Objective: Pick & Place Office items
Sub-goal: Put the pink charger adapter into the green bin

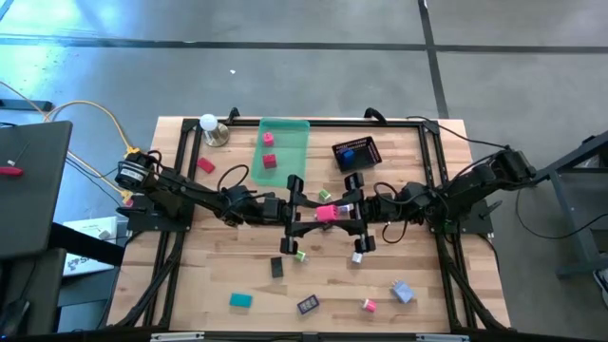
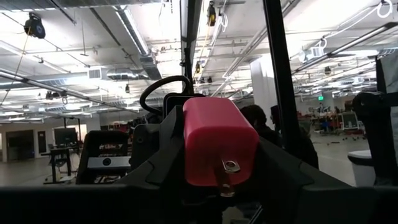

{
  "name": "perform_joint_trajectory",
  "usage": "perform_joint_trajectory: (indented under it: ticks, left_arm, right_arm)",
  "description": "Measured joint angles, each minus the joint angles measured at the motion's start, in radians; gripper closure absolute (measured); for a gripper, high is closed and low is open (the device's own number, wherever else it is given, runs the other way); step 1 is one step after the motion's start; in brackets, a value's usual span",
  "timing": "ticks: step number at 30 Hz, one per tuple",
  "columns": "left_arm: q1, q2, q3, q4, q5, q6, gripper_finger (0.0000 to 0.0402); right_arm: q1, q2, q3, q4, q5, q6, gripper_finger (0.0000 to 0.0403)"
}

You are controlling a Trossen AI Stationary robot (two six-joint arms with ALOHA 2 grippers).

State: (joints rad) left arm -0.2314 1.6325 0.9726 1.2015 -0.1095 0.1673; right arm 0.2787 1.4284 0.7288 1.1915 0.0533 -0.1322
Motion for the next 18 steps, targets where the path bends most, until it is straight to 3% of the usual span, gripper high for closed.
perform_joint_trajectory:
  ticks: [6,12,15,18]
  left_arm:
    - [-0.007,0.000,0.000,-0.011,0.001,-0.006,0.0257]
    - [-0.029,0.000,0.001,-0.033,-0.026,0.012,0.0257]
    - [-0.042,-0.001,0.001,-0.057,-0.061,0.032,0.0257]
    - [-0.065,-0.030,0.002,-0.144,-0.111,0.036,0.0257]
  right_arm:
    - [0.019,0.000,0.000,-0.030,0.049,0.008,0.0257]
    - [0.074,0.003,0.001,-0.041,0.110,-0.068,0.0096]
    - [0.117,0.003,0.001,-0.047,0.243,-0.135,0.0037]
    - [0.172,0.006,-0.001,-0.058,0.441,-0.272,0.0011]
